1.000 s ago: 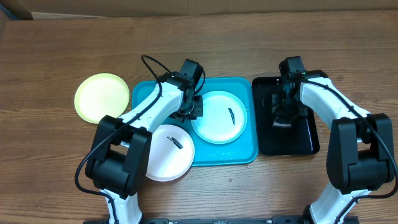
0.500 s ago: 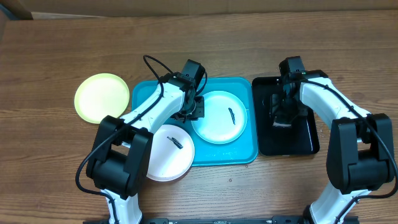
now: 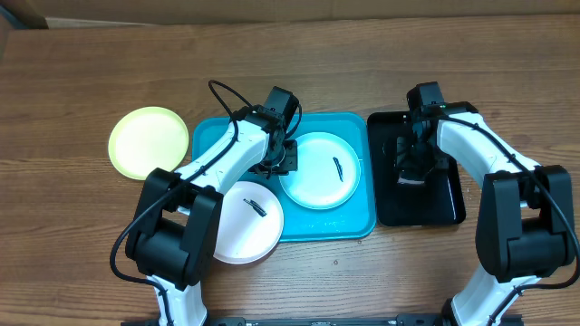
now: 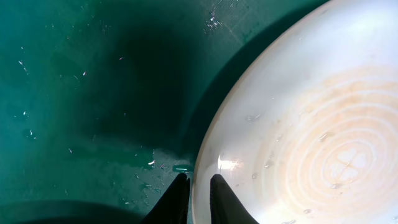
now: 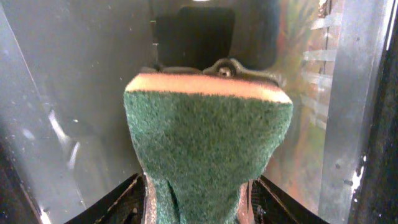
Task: Clean dirty plates on tray and stack at the side
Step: 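Grasp the green sponge with the right gripper and lift it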
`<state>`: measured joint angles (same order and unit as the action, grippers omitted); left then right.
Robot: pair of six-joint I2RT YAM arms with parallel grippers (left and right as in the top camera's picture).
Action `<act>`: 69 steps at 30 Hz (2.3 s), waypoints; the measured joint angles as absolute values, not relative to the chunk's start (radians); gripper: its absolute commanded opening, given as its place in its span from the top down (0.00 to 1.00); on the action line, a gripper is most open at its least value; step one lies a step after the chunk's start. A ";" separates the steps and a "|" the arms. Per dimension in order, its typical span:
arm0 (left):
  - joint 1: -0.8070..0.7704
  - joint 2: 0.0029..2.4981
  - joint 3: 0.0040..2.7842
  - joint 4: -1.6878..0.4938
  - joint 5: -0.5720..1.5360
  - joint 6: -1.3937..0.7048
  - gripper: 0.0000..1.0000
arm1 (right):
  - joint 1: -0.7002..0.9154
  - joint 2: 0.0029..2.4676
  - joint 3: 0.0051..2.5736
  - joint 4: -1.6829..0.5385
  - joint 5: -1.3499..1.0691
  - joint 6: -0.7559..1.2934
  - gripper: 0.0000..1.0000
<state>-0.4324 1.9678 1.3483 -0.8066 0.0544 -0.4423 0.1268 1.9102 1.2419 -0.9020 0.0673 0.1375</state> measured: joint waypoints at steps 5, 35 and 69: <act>-0.432 1.968 1.348 -0.807 0.054 -0.442 0.85 | 0.127 1.910 1.258 -0.916 0.067 0.138 0.46; -0.432 1.968 1.348 -0.802 0.039 -0.442 0.95 | 0.127 1.910 1.272 -0.939 0.067 0.156 0.96; -0.432 1.968 1.330 -0.784 0.032 -0.442 0.96 | 0.127 1.910 1.298 -0.968 0.071 0.156 0.96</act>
<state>-0.4324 1.9678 1.3300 -0.7841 0.0322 -0.4423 0.1268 1.9102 1.2980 -0.9676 0.0711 0.1562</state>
